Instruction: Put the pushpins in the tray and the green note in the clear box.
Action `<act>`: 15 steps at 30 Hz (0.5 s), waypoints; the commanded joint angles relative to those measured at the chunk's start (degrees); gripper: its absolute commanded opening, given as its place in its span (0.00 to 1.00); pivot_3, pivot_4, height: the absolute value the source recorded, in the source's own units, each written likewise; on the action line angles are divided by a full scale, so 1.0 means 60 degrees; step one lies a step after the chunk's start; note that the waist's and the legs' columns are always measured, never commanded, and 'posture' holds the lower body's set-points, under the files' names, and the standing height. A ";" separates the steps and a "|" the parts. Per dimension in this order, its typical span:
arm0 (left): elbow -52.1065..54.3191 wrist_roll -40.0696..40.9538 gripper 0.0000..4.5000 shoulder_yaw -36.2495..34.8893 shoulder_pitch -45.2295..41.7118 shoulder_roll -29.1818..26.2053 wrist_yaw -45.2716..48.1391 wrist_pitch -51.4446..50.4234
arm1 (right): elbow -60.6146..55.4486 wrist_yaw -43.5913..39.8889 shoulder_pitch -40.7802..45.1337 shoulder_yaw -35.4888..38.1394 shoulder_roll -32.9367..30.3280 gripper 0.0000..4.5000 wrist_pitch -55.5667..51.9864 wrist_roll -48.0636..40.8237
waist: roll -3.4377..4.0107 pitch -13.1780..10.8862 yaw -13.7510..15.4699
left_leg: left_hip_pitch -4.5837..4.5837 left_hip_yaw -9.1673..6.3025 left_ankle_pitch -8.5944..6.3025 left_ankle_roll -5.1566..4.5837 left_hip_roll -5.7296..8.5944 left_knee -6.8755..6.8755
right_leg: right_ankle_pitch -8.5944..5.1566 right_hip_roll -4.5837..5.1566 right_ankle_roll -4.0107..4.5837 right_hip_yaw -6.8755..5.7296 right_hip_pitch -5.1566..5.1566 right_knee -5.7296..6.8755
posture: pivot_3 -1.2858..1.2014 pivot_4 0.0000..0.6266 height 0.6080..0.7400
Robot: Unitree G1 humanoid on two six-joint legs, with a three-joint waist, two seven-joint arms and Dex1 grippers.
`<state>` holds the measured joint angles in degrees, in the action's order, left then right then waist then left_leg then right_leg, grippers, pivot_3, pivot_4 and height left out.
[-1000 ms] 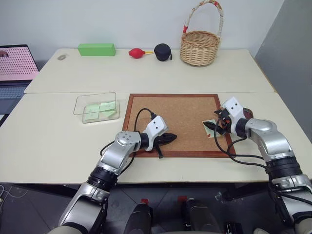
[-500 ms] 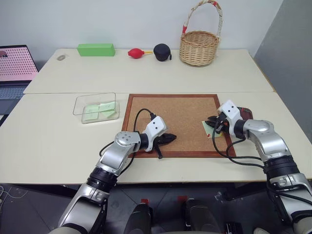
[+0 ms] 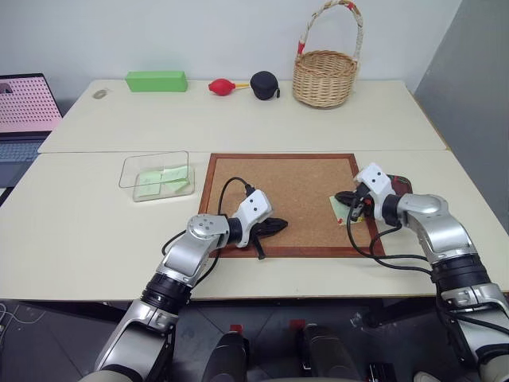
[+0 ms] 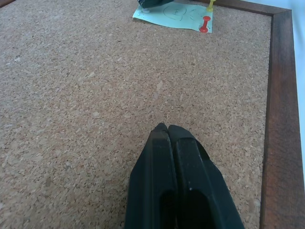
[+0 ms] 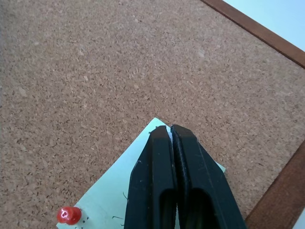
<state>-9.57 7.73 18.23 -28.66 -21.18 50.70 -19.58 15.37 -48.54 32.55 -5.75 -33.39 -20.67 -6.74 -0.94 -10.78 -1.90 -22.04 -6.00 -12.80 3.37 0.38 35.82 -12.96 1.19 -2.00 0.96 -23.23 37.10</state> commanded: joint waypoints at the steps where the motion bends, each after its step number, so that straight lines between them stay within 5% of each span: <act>1: -0.0214 -0.0336 0.00 0.0347 0.0281 -0.0114 0.0147 -0.0259 | -0.0867 0.0038 0.0040 0.0556 -0.0298 0.00 -0.0123 -0.0285 | 0.0000 0.0001 -0.0005 | 0.0001 0.0000 0.0000 0.0000 0.0000 0.0000 | 0.0000 0.0000 0.0000 0.0000 0.0000 0.0000 | 0.52 0.24 1.00; 15: -0.0129 -0.0349 0.00 0.0358 0.0363 -0.0135 0.0147 -0.0323 | -0.0641 0.0792 -0.0241 0.1627 -0.1104 0.00 -0.0397 -0.0175 | 0.0001 0.0001 -0.0001 | 0.0002 0.0002 0.0000 0.0000 0.0000 0.0000 | 0.0000 0.0001 0.0000 0.0000 0.0001 -0.0001 | 0.52 0.24 1.00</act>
<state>-9.47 7.51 18.27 -28.57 -21.17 50.71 -19.58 10.92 -46.05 31.04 0.88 -38.41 -23.54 -8.09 -0.94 -10.78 -1.90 -22.03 -5.99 -12.81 3.37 0.38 35.82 -12.96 1.20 -1.99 0.96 -23.22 37.09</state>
